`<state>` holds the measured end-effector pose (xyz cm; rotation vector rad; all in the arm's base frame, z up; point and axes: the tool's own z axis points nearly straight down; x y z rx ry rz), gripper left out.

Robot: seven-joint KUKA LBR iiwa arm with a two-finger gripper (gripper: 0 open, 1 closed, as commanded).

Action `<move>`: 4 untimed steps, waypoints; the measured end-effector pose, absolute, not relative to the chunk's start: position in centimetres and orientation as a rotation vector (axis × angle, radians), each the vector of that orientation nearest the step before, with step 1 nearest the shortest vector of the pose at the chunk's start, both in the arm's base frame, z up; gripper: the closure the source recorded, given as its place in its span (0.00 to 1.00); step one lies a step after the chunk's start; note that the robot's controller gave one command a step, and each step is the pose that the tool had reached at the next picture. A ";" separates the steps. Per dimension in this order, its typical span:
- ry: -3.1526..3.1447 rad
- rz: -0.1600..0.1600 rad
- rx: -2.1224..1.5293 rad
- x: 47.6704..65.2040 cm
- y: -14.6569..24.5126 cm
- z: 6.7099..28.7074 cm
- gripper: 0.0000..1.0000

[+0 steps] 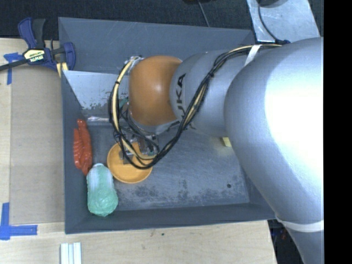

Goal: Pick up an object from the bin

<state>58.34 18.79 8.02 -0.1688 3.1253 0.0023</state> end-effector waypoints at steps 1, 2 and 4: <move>3.124 0.003 -0.169 58.4 18.8 9.8 1.00; 3.120 0.004 -0.168 58.5 18.8 10.6 1.00; 3.117 0.005 -0.167 58.5 18.8 15.7 1.00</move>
Offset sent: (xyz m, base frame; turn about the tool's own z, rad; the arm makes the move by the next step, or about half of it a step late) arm -0.0001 0.0000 0.0218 0.0001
